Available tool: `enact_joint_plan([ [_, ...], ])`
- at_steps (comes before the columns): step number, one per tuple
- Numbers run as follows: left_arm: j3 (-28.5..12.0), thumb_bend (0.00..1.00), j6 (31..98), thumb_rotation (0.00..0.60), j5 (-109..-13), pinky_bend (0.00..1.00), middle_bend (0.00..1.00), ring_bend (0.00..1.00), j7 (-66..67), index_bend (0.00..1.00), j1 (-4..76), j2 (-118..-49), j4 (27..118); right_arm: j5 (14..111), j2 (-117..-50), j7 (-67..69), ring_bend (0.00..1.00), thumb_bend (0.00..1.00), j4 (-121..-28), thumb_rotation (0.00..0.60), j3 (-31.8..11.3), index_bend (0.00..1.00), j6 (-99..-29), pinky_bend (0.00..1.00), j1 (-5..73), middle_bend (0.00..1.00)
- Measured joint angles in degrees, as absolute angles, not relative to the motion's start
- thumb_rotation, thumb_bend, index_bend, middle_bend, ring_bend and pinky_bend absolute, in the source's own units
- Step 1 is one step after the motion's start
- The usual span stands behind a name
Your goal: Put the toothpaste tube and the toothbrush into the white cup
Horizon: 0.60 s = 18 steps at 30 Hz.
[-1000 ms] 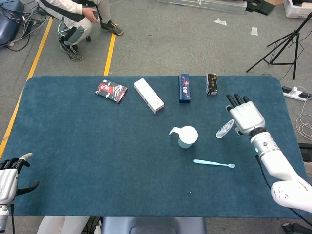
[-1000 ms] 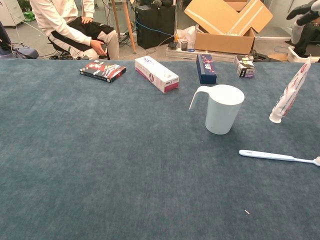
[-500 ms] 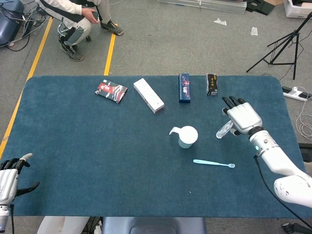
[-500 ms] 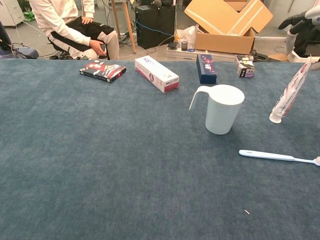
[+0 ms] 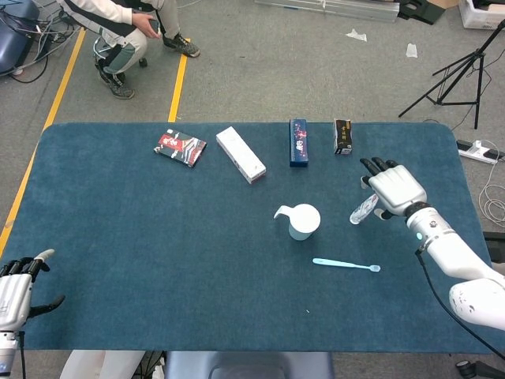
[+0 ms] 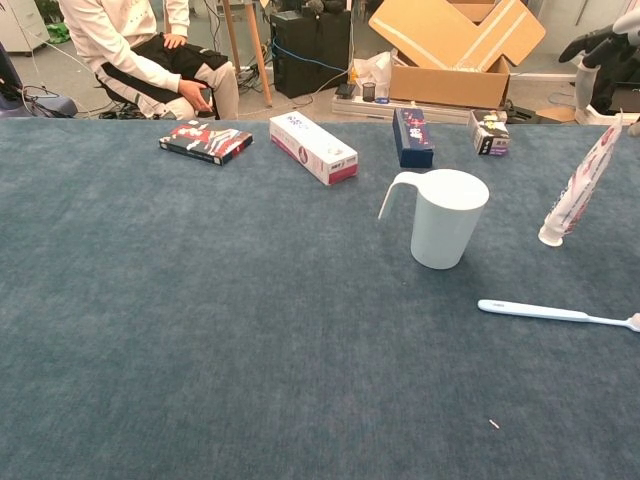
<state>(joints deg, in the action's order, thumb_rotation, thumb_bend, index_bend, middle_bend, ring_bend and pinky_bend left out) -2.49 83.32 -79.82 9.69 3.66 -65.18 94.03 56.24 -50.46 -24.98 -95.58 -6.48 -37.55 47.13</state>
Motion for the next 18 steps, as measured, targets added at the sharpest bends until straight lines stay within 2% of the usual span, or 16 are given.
enact_joint_plan([
  [9,-3.5,0.0,82.4,0.6,-76.8,0.23,0.4,0.25,11.7,0.19,4.1,-67.1,90.7,64.7,-50.0,-15.1,0.0,0.16,-91.8,0.6,-7.6,0.38,-33.7,0.18,47.5,0.06],
  [18,-4.4,0.0,80.5,0.6,-72.8,0.23,0.4,0.25,13.3,0.19,4.4,-68.6,87.3,80.2,-48.7,-0.2,0.0,0.16,-88.0,0.6,-7.6,0.38,-32.8,0.18,47.0,0.06],
])
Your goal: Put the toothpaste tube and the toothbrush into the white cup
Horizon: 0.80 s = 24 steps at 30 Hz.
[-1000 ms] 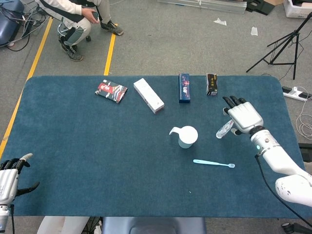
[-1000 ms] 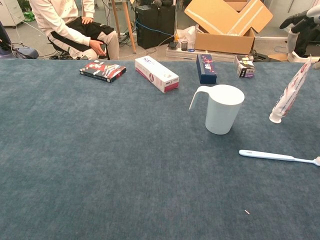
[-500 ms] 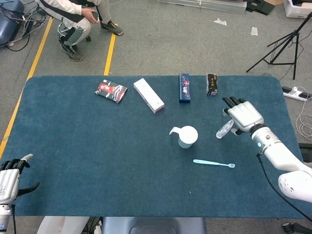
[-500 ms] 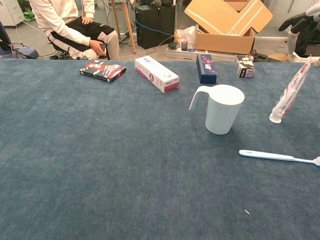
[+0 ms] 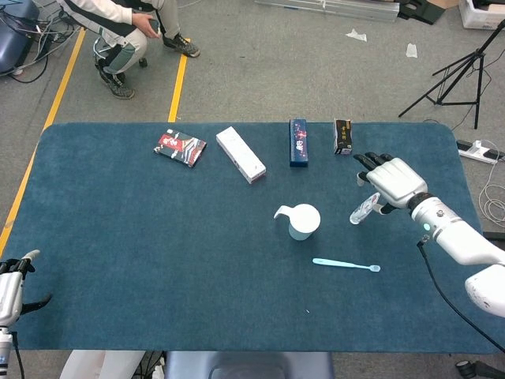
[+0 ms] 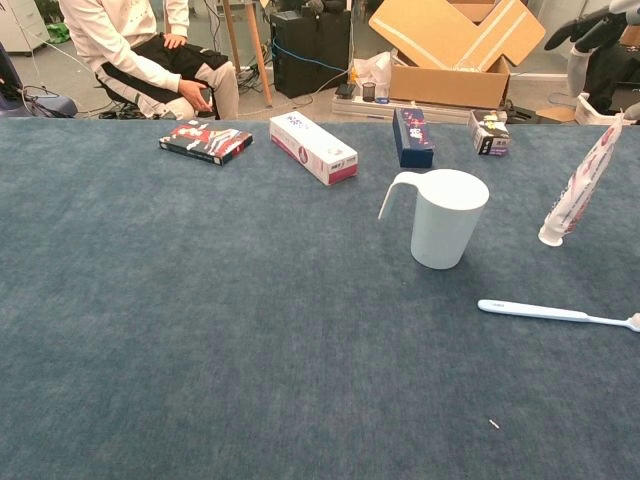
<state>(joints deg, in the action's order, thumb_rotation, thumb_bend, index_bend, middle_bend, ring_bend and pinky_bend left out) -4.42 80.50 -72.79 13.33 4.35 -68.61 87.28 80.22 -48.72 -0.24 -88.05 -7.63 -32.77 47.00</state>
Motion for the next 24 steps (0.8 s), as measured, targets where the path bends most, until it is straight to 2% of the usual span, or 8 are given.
enact_joint_plan([
  [6,-5.3,0.0,79.7,0.6,-72.8,0.24,0.4,0.25,13.1,0.19,5.6,-68.7,86.3,90.3,-48.2,10.6,0.0,0.16,-84.7,0.6,-5.9,0.38,-34.8,0.18,47.3,0.06],
  [13,-6.1,0.0,77.4,0.6,-72.3,0.24,0.4,0.25,14.0,0.19,7.5,-68.3,85.9,99.6,-48.2,20.7,0.0,0.16,-80.1,0.6,-2.1,0.38,-38.2,0.18,49.0,0.06],
  [24,-7.1,0.0,76.0,0.6,-69.9,0.24,0.4,0.25,17.9,0.19,9.3,-69.0,86.3,105.5,-49.4,30.5,0.0,0.16,-71.7,0.6,2.9,0.39,-42.2,0.18,51.6,0.06],
])
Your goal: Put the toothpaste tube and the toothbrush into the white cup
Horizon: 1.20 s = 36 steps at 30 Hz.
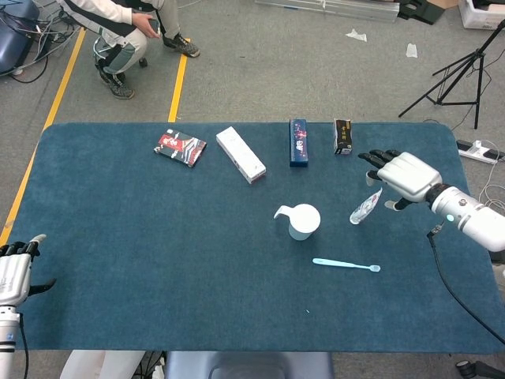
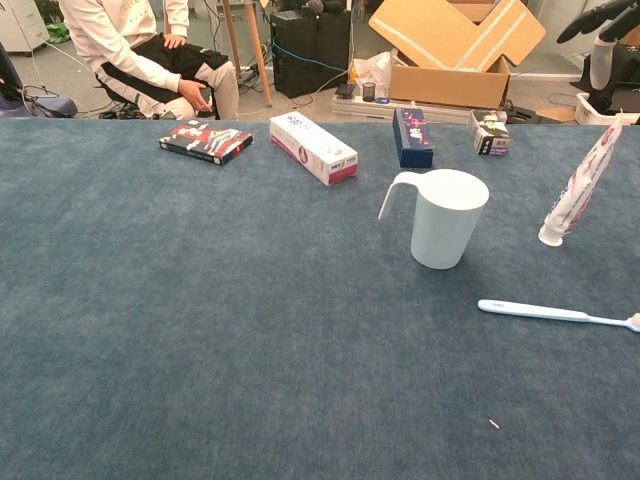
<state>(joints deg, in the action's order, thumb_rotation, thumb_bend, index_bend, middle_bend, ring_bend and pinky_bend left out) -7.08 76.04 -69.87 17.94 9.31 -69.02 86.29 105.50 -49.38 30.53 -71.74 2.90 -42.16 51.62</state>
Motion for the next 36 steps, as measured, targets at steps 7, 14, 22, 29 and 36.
enact_joint_plan([
  [7,-7.2,0.0,76.0,0.6,-68.6,0.24,0.4,0.25,19.6,0.19,9.8,-69.5,86.5,107.7,-51.9,34.1,0.0,0.16,-66.7,0.6,5.5,0.39,-44.5,0.18,53.1,0.06],
  [14,-7.3,0.0,76.0,0.6,-67.6,0.24,0.4,0.25,20.5,0.19,10.0,-69.7,86.7,109.2,-53.5,35.6,0.0,0.16,-64.4,0.6,7.8,0.4,-45.5,0.18,54.5,0.06],
  [22,-7.3,0.0,76.5,0.6,-67.0,0.24,0.4,0.25,21.5,0.19,10.1,-69.5,87.4,109.4,-55.8,37.4,0.0,0.16,-61.2,0.6,9.9,0.42,-45.1,0.18,55.3,0.06],
  [29,-7.2,0.0,76.4,0.6,-66.4,0.24,0.4,0.25,21.7,0.19,10.3,-69.6,87.4,109.6,-58.0,39.7,0.0,0.16,-58.3,0.6,11.8,0.43,-45.3,0.18,56.0,0.06],
  [36,-7.1,0.0,76.7,0.6,-66.3,0.24,0.4,0.25,21.6,0.19,10.2,-69.4,87.6,109.8,-59.5,40.7,0.0,0.17,-56.8,0.6,13.3,0.46,-46.1,0.18,56.8,0.07],
])
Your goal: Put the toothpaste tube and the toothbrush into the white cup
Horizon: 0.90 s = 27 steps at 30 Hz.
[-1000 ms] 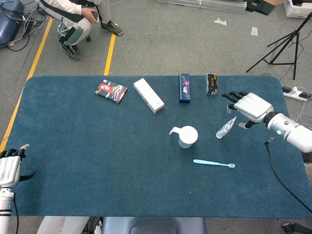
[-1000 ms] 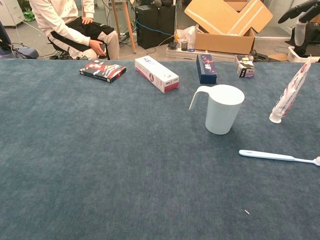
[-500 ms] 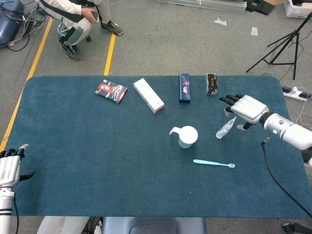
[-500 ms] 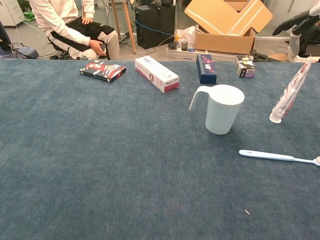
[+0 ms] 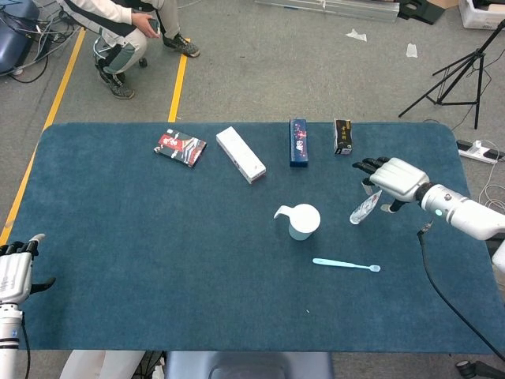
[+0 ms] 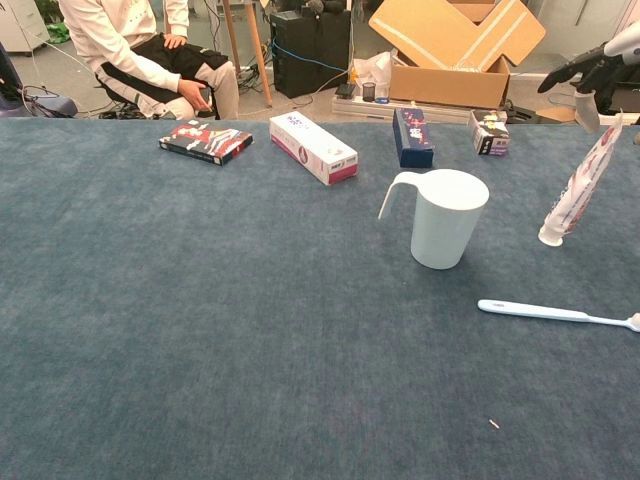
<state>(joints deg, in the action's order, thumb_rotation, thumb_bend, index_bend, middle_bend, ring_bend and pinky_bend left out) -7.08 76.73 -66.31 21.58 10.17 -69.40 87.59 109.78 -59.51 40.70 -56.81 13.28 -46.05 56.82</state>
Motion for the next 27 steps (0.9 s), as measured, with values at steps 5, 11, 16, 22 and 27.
enact_joint_plan([
  [5,-7.0,0.0,76.9,0.6,-66.2,0.24,0.4,0.25,21.2,0.19,10.0,-69.2,87.6,109.3,-60.4,40.5,0.0,0.2,-56.3,0.6,13.7,0.49,-45.7,0.18,57.2,0.07],
  [11,-6.8,0.0,77.2,0.6,-66.2,0.24,0.4,0.25,20.7,0.19,9.7,-68.9,87.6,108.4,-61.5,40.1,0.0,0.21,-55.6,0.6,14.0,0.52,-45.2,0.18,57.6,0.09],
  [16,-6.8,0.0,77.4,0.6,-66.1,0.24,0.4,0.25,20.5,0.19,9.6,-68.7,87.6,107.6,-62.4,39.8,0.0,0.22,-54.9,0.6,14.1,0.57,-44.9,0.18,57.8,0.11],
  [22,-6.7,0.0,77.5,0.6,-65.9,0.24,0.4,0.25,20.2,0.19,9.4,-68.6,87.6,107.3,-63.3,39.8,0.0,0.23,-54.5,0.6,14.8,0.63,-44.3,0.18,58.2,0.13],
  [27,-6.7,0.0,77.7,0.6,-65.9,0.24,0.4,0.25,19.9,0.19,9.2,-68.5,87.7,107.0,-63.5,39.6,0.0,0.25,-54.6,0.6,15.1,0.74,-44.1,0.18,58.5,0.19],
])
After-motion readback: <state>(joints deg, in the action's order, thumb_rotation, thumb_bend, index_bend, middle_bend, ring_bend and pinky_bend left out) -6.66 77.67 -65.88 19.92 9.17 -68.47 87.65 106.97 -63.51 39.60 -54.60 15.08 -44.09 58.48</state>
